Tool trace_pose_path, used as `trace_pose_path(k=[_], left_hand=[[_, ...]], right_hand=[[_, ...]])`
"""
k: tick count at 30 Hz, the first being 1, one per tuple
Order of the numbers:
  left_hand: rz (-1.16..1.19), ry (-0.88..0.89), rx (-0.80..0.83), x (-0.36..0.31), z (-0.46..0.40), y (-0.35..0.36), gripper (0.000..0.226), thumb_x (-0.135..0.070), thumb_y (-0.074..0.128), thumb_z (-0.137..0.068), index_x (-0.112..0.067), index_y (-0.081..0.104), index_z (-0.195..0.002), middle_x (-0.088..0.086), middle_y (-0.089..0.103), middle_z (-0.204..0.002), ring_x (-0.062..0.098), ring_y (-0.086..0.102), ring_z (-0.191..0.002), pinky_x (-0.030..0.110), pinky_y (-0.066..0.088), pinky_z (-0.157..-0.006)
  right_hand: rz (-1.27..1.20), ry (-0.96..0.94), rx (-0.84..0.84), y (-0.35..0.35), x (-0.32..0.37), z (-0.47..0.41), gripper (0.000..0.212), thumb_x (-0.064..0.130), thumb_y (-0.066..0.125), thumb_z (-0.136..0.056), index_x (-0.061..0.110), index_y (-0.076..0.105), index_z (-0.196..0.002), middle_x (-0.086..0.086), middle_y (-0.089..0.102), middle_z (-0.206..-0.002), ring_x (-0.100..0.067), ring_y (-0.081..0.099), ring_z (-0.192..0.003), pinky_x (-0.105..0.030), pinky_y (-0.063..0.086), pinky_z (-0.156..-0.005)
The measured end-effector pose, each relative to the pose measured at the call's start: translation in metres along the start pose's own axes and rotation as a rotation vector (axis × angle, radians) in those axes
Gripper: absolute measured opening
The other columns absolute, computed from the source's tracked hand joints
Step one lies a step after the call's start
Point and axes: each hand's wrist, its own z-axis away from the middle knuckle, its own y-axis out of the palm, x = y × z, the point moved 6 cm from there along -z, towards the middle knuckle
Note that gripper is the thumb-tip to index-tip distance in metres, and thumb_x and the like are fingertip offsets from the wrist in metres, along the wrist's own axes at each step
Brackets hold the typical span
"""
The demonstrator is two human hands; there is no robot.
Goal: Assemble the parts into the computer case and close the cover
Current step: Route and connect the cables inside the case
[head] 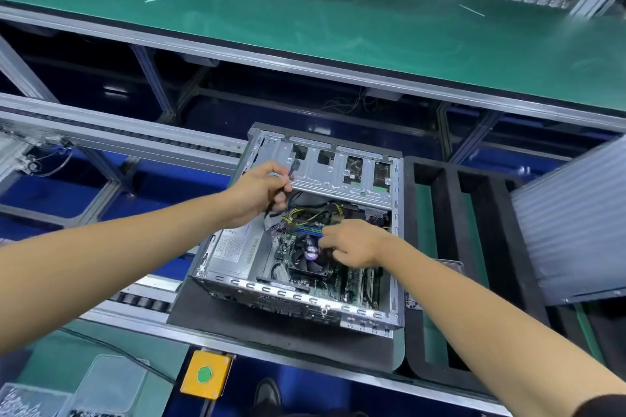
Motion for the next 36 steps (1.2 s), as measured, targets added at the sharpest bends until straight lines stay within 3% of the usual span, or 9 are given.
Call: trace_pose_path(k=[3,7,9,11,13,16,20,26,36], left_hand=[[-0.428,0.007,0.044,0.002,0.0,-0.004,0.01,-0.017,0.046,-0.107,-0.012,0.055,-0.108,0.002,0.056,-0.077,0.006,0.036,-0.046,0.018,0.029,-0.041],[-0.681,0.052,0.137,0.003,0.002,0.003,0.02,-0.032,0.053,-0.104,-0.027,0.061,-0.123,-0.001,0.062,-0.07,0.004,0.043,-0.048,0.016,0.036,-0.048],[-0.738,0.08,0.174,0.002,0.001,0.009,0.023,-0.029,0.056,-0.104,-0.026,0.065,-0.124,-0.001,0.062,-0.07,0.009,0.05,-0.059,0.019,0.041,-0.057],[-0.797,0.077,0.225,0.002,-0.001,0.012,0.02,-0.028,0.058,-0.103,-0.025,0.069,-0.118,0.0,0.061,-0.069,0.006,0.053,-0.06,0.015,0.042,-0.057],[-0.866,-0.003,0.257,0.007,-0.002,0.011,0.019,-0.031,0.061,-0.101,-0.025,0.072,-0.114,0.001,0.064,-0.069,0.002,0.052,-0.052,0.013,0.042,-0.05],[-1.008,-0.08,0.237,0.014,-0.009,0.005,0.021,-0.029,0.063,-0.1,-0.016,0.073,-0.112,-0.004,0.071,-0.07,0.0,0.052,-0.049,0.011,0.041,-0.048],[-1.14,-0.067,0.21,0.019,-0.019,0.002,0.016,-0.023,0.062,-0.101,-0.016,0.07,-0.112,-0.004,0.075,-0.08,0.01,0.058,-0.058,0.021,0.047,-0.059],[-1.125,-0.033,0.192,0.025,-0.032,0.004,0.013,-0.012,0.057,-0.102,-0.013,0.067,-0.11,0.0,0.075,-0.087,0.005,0.059,-0.051,0.02,0.047,-0.052],[-1.64,0.158,0.26,0.02,-0.028,0.015,0.023,-0.046,0.055,-0.101,-0.032,0.063,-0.117,-0.016,0.065,-0.098,0.009,0.057,-0.088,0.032,0.049,-0.076]], right_hand=[[-0.245,0.157,-0.065,-0.004,-0.008,-0.002,0.033,0.041,0.032,-0.095,0.022,0.059,-0.093,0.004,0.066,-0.08,-0.015,0.063,-0.074,-0.035,0.052,-0.071],[-0.313,0.275,-0.109,-0.006,-0.008,-0.017,0.012,0.037,0.04,-0.099,0.029,0.043,-0.107,0.002,0.066,-0.078,-0.018,0.063,-0.066,-0.033,0.048,-0.059],[-0.373,0.376,-0.203,-0.006,-0.013,-0.023,0.018,0.028,0.049,-0.102,0.024,0.033,-0.11,-0.003,0.062,-0.075,-0.026,0.061,-0.065,-0.034,0.042,-0.053],[-0.443,0.477,-0.231,-0.003,-0.017,-0.026,0.025,0.026,0.053,-0.102,0.02,0.03,-0.11,-0.008,0.06,-0.087,-0.032,0.062,-0.076,-0.037,0.043,-0.06],[-0.373,0.559,-0.143,0.008,-0.018,-0.031,0.038,0.031,0.055,-0.101,0.013,0.034,-0.128,-0.015,0.054,-0.121,-0.037,0.057,-0.107,-0.045,0.048,-0.086],[-0.144,0.601,0.005,0.025,-0.014,-0.037,0.058,0.035,0.052,-0.101,0.012,0.034,-0.151,-0.017,0.035,-0.147,-0.036,0.036,-0.135,-0.051,0.029,-0.111],[-0.15,0.59,0.02,0.031,-0.012,-0.042,0.066,0.025,0.047,-0.101,0.017,0.023,-0.161,-0.01,0.041,-0.152,-0.029,0.038,-0.138,-0.048,0.026,-0.108],[-0.216,0.579,-0.009,0.035,-0.016,-0.04,0.078,0.023,0.048,-0.097,0.022,0.008,-0.165,-0.007,0.048,-0.146,-0.028,0.042,-0.133,-0.045,0.025,-0.104],[-0.318,0.573,-0.048,0.039,-0.021,-0.038,0.083,0.024,0.051,-0.095,0.028,0.006,-0.165,-0.009,0.049,-0.146,-0.03,0.041,-0.136,-0.046,0.022,-0.108]])
